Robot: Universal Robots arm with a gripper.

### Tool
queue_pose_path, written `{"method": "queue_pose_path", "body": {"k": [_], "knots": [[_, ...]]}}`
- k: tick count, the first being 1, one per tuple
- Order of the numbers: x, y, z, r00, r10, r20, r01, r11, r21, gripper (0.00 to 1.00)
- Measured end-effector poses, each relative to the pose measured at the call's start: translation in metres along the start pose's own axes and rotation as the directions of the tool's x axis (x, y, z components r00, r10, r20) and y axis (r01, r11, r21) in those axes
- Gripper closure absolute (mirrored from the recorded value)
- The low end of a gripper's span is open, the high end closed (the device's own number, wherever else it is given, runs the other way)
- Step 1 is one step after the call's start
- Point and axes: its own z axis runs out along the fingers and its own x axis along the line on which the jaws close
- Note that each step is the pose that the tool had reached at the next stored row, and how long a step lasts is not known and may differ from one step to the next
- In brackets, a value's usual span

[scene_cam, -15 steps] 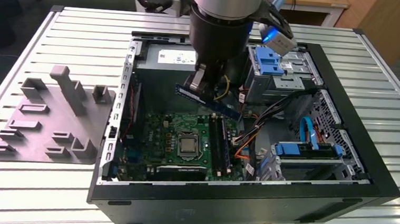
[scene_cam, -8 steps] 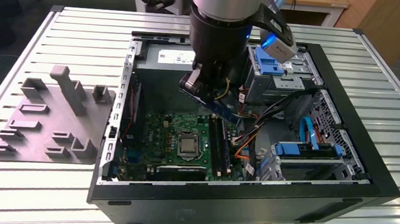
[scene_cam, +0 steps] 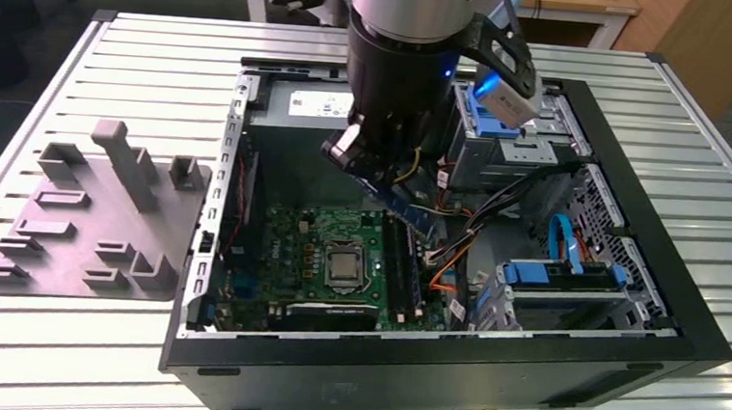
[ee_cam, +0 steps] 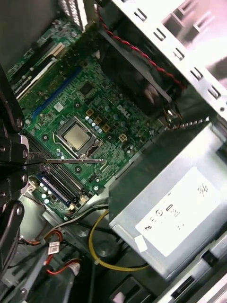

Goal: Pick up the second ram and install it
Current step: 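Insert the second ram into the second slot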

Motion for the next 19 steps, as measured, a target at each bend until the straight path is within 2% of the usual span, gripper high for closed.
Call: {"method": "queue_pose_path", "body": {"k": [5,9,13,16,19], "knots": [[0.0001,0.0000,0.0012,0.9960,0.090,0.0030,-0.090,0.9960,0.0039,0.89],[0.0001,-0.0001,0.0022,0.9867,0.162,0.0058,-0.162,0.9867,0.0069,0.89],[0.0002,-0.0001,0.0031,0.9725,0.233,0.0087,-0.233,0.9724,0.0097,0.89],[0.0002,-0.0001,0.0038,0.9581,0.286,0.0110,-0.287,0.9580,0.0116,0.89],[0.0002,-0.0001,0.0045,0.9411,0.338,0.0134,-0.338,0.9411,0.0134,0.89]]}}
